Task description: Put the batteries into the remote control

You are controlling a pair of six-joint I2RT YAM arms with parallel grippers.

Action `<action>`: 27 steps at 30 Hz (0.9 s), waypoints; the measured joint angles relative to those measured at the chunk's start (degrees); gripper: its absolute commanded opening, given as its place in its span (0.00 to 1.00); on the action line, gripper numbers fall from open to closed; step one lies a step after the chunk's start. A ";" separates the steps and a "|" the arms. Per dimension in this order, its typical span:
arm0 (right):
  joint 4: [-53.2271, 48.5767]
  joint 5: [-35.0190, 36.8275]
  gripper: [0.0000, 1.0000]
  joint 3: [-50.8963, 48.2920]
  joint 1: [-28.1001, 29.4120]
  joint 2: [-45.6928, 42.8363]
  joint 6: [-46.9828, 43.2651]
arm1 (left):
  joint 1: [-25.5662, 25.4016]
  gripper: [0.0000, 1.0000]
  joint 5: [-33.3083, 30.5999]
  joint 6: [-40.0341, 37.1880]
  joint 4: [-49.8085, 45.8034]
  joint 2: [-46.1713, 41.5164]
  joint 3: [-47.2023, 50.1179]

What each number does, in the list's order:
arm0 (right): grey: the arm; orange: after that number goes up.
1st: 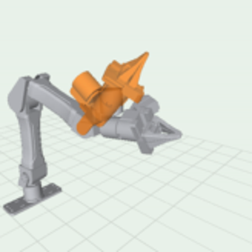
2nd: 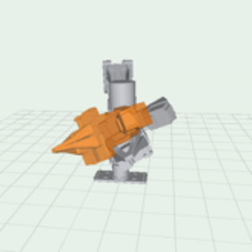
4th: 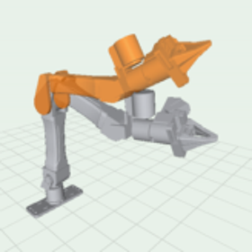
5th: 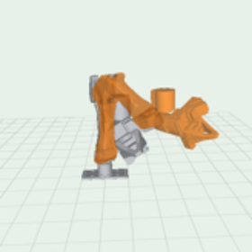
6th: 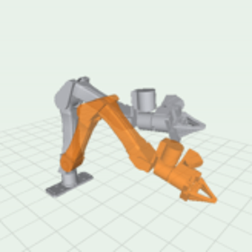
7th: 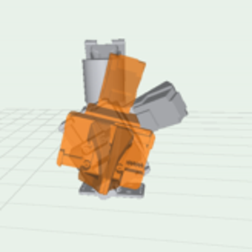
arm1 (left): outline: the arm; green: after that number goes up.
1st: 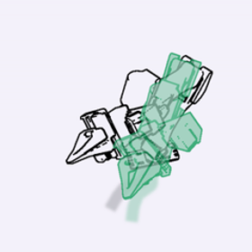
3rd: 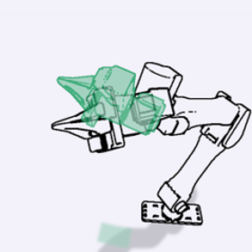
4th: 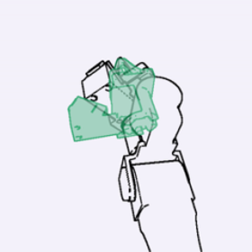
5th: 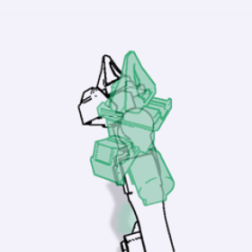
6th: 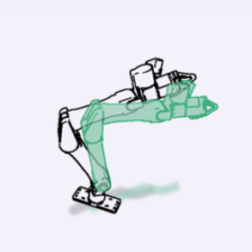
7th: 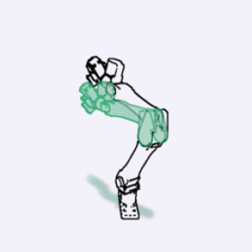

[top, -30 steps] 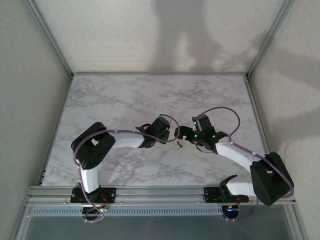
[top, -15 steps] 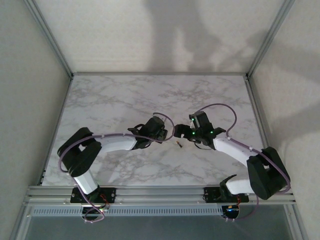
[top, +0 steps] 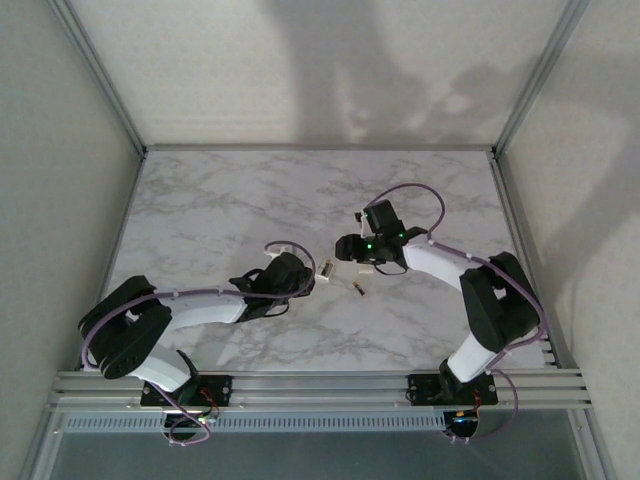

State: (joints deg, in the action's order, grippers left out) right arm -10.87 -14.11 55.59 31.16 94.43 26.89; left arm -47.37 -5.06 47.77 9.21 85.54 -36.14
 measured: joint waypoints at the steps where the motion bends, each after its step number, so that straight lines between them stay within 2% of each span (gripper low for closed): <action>1: -0.24 0.13 0.59 0.68 0.09 0.68 -0.48 | 0.00 0.39 0.24 1.62 0.39 0.00 0.37; 8: -0.96 -0.26 0.62 4.63 1.33 5.27 -2.47 | 0.37 0.43 1.64 8.70 4.28 0.00 2.60; 12: -0.98 -0.57 0.62 6.60 2.78 8.11 -3.39 | 1.44 0.40 2.32 10.16 5.16 0.00 3.30; 14: -1.01 -0.57 0.62 7.30 3.30 9.05 -3.63 | 2.56 0.35 2.40 10.40 5.64 0.00 3.30; 22: -2.40 -0.28 0.62 10.47 4.55 11.19 -5.11 | 6.01 0.33 3.19 10.21 6.71 0.04 3.30; 27: -3.98 1.68 0.57 12.87 6.19 12.39 -7.04 | 6.01 0.28 4.76 10.10 8.41 0.17 4.20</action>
State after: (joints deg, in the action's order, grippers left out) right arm -14.85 -12.43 68.47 37.34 106.83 19.86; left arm -41.36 -0.30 57.87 17.63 85.71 -31.94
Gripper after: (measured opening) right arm 0.593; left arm 0.303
